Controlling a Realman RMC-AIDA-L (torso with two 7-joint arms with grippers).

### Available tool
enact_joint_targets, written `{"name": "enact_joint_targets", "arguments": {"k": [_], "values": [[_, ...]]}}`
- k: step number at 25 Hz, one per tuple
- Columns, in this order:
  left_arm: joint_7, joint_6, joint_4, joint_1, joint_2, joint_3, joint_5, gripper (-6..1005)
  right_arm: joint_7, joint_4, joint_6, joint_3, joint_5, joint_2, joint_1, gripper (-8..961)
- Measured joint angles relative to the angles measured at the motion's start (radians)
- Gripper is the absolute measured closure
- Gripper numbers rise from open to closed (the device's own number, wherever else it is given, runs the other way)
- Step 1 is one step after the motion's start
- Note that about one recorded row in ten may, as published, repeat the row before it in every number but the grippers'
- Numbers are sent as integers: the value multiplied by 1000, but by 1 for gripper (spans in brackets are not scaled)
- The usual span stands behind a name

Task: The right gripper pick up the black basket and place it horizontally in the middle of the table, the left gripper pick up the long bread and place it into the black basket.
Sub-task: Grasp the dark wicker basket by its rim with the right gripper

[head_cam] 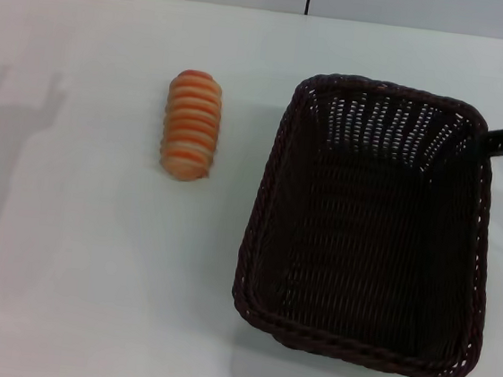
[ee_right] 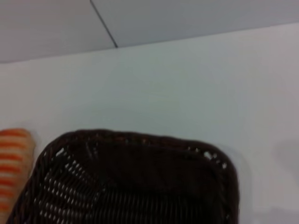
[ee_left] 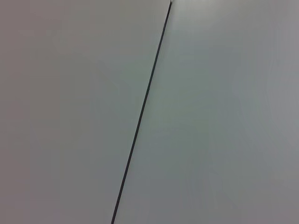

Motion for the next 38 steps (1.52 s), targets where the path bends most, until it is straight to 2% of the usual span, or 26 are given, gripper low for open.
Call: {"name": "enact_joint_targets", "arguments": {"k": [12, 38], "values": [[-5, -3, 14, -11, 0, -11, -2, 188, 77, -34, 59, -96, 2, -1, -15, 242], [-6, -2, 14, -26, -3, -17, -2, 189, 79, 69, 38, -125, 2, 0, -18, 243]]}}
